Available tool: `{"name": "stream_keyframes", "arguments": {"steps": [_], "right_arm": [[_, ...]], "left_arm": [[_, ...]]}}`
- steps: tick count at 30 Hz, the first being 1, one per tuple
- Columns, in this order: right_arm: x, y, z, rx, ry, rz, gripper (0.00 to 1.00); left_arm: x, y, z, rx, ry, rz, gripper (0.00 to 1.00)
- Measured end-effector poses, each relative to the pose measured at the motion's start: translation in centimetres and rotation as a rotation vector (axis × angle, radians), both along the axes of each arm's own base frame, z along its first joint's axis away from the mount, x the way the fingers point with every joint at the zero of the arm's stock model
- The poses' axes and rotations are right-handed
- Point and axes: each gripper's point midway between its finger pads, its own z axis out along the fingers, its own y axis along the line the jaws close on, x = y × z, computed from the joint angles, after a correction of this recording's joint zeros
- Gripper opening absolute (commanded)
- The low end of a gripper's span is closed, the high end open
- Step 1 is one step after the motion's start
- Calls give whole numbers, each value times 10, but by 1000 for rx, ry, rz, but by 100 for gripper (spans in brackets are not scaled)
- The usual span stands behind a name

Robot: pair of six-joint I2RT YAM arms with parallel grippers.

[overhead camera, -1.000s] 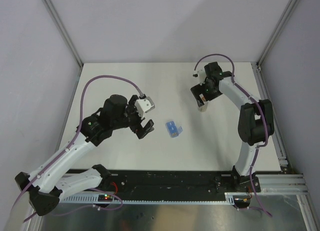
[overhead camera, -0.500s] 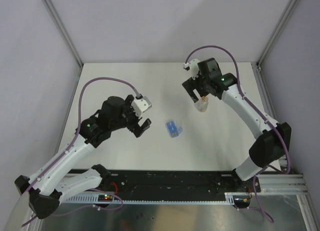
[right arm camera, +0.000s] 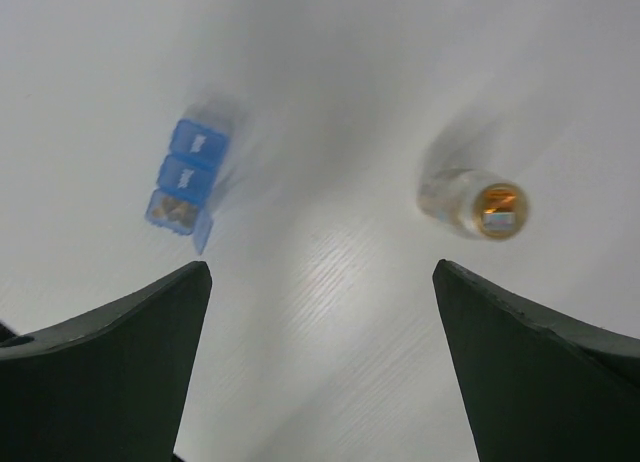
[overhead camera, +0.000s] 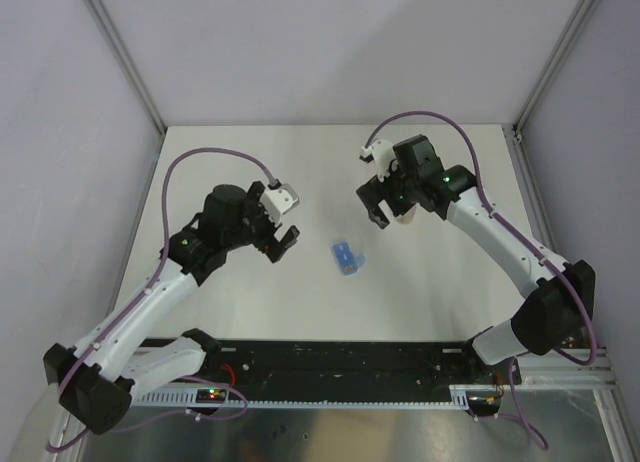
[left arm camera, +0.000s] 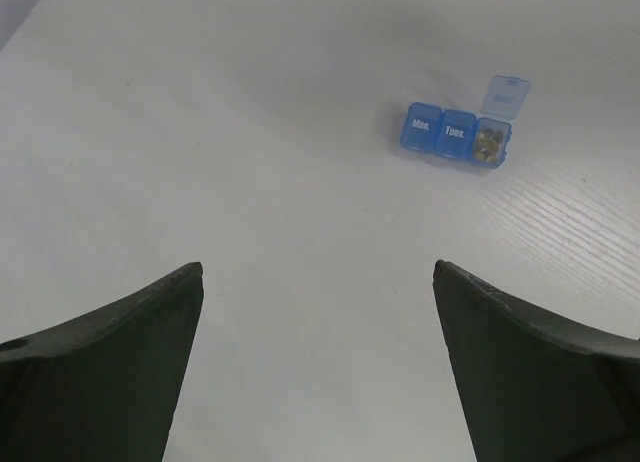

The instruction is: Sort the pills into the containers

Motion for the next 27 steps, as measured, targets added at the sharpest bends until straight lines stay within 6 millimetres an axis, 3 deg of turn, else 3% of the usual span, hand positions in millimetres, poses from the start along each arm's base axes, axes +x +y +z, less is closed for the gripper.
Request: {"name": "stream_keyframes", "arguments": {"steps": [6,10,21,27], "right_arm": [[-23,15,-22,49,101,80,100],[-25,25,-32,75,145,112,99],[-28,60,-119,63,420,170,99],[-25,81,-140,89,501,194,99]], "left_arm": [[15,-13,-30,18,86,-33,100],[16,-17,-44,19,135,-49,100],[2,-13,-21,-42,60,-67,100],[-11,-3,-10,-67,-1,-56,100]]}}
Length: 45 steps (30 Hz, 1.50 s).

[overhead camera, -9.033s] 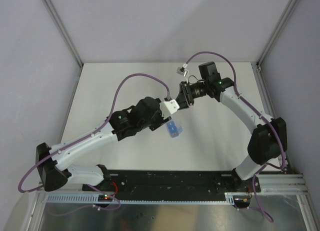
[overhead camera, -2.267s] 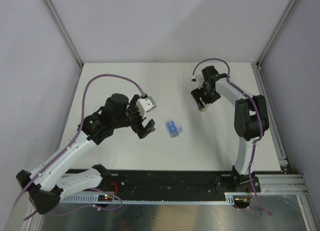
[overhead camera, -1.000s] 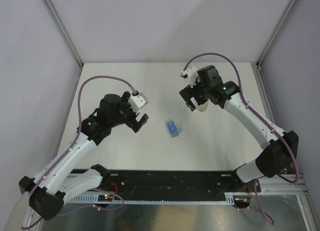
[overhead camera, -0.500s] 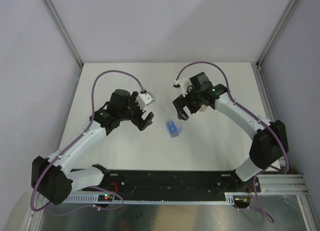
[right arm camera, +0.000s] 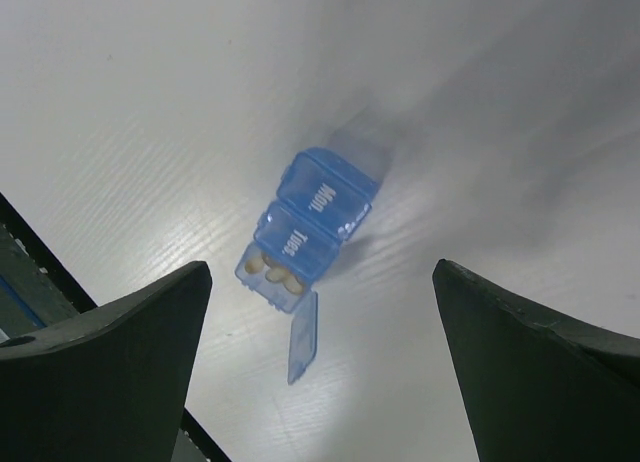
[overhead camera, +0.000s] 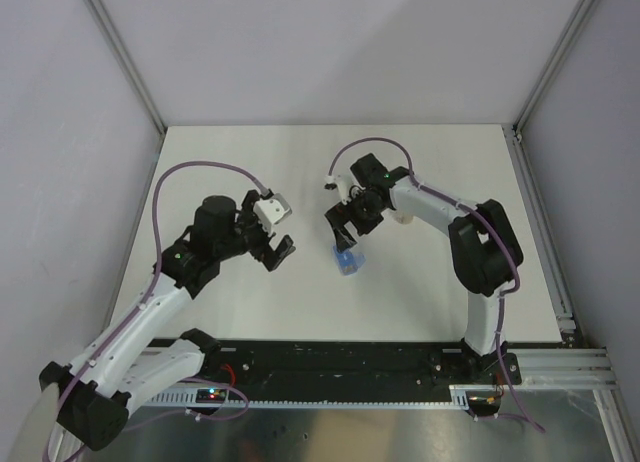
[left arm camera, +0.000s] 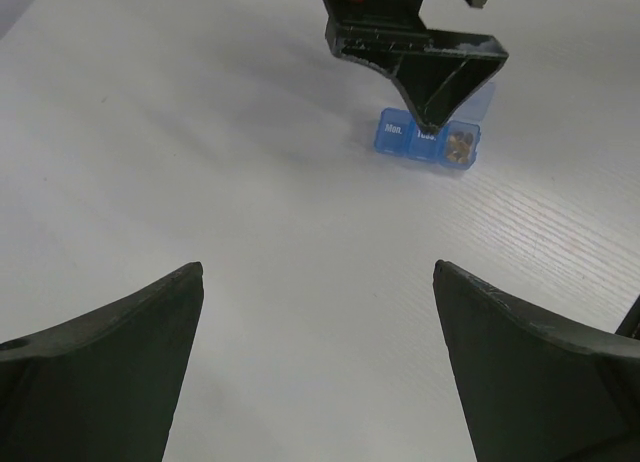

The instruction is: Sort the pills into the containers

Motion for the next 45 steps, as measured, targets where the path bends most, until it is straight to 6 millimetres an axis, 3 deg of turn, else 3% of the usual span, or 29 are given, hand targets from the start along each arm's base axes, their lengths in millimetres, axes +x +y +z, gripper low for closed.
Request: {"name": "stream_keyframes", "arguments": {"steps": [12,29,35,45], "right_arm": [[-27,33,-33,-9,107,81,98],[-63,59,-33,-30,96,198,98],[-49,48,-7,-17,25,173,99],[9,-2,72,57,-153,15,99]], "left_arm": [[1,6,2,5,-17,27,100],[-5,12,-3,30,-20,16,100],[-13,14,-20,75,-3,-24,100],[-16,11,-62,179,77,-126,100]]}}
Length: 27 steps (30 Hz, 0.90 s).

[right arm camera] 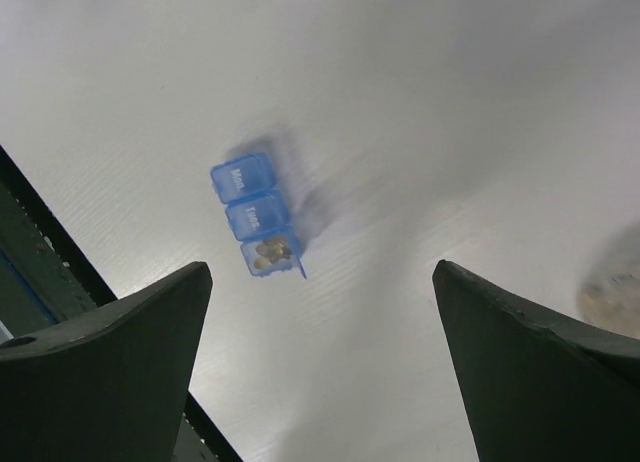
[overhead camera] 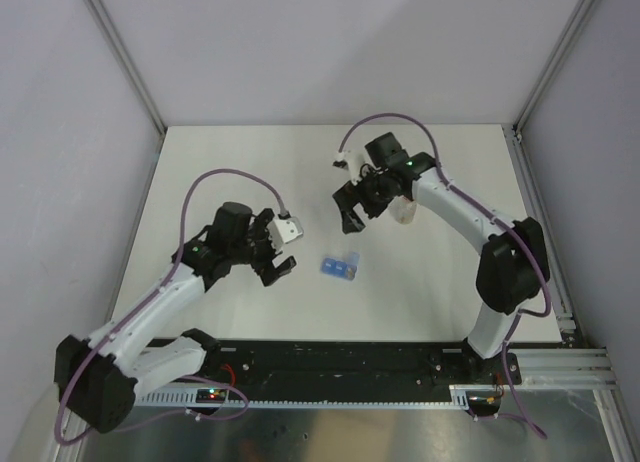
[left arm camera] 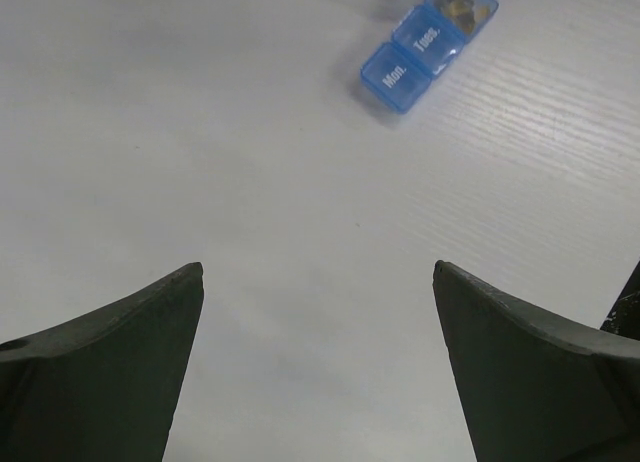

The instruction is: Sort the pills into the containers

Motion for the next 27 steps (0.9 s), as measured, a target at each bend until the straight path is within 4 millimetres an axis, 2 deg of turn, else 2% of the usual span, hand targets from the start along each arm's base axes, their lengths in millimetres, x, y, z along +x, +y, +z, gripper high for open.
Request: {"name": "stream_keyframes", "arguments": {"steps": [4,8,15,23,27], "right_arm": [[13,-25,21,21,-37,-67,99],[17,-53,33,35,-61,-133,99],[4,-93,30,36,-42,-215,99],[-12,-123,27,63,-22,-280,99],[-18,-136,32,85,-23,-312,99]], "left_arm": [[4,-6,-32,80,90,-55,100],[12,-20,-51,140,146,-124,100],[30,-54,-67,200,174,-223,100],[31,-88,-91,276,199,-335,100],[29,-100,-97,304,204,-371,100]]}}
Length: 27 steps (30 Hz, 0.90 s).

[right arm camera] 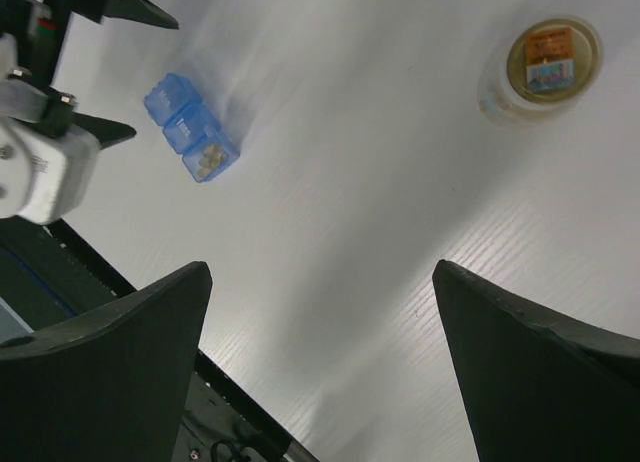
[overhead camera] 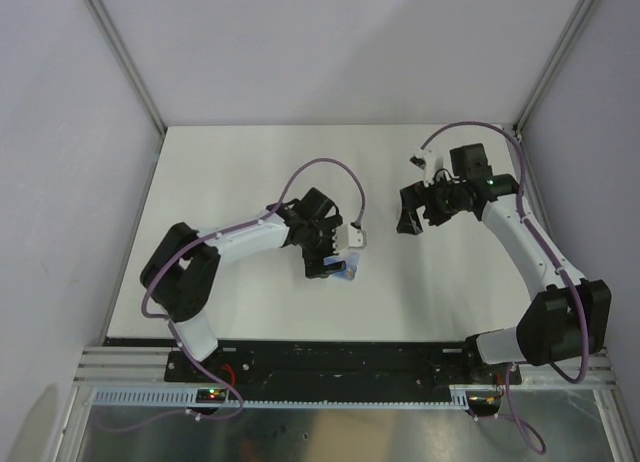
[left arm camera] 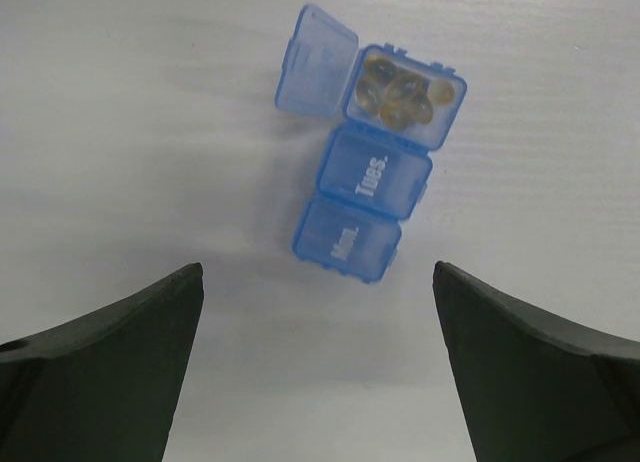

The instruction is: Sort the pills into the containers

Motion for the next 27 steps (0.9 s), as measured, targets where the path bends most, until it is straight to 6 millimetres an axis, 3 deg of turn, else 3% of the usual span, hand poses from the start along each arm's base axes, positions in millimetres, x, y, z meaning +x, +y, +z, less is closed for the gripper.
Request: {"name": "stream_keyframes", "arguments": {"steps": [6,12,24,27], "right_arm": [[-5,-15,8,26,-19,-30,99],[-10,-19,11,47,-16,-32,99],[-18,-19,2,68,19,-17,99],[-19,-18,2,73,21,-13,99]], "left_arm": [[1,-14,-14,62,0,-31,97],[-4,-14,-30,139,16,-52,88],[-9,-11,-32,169,29,-54,68],[-9,-11,-32,171,31,-47,60]]}}
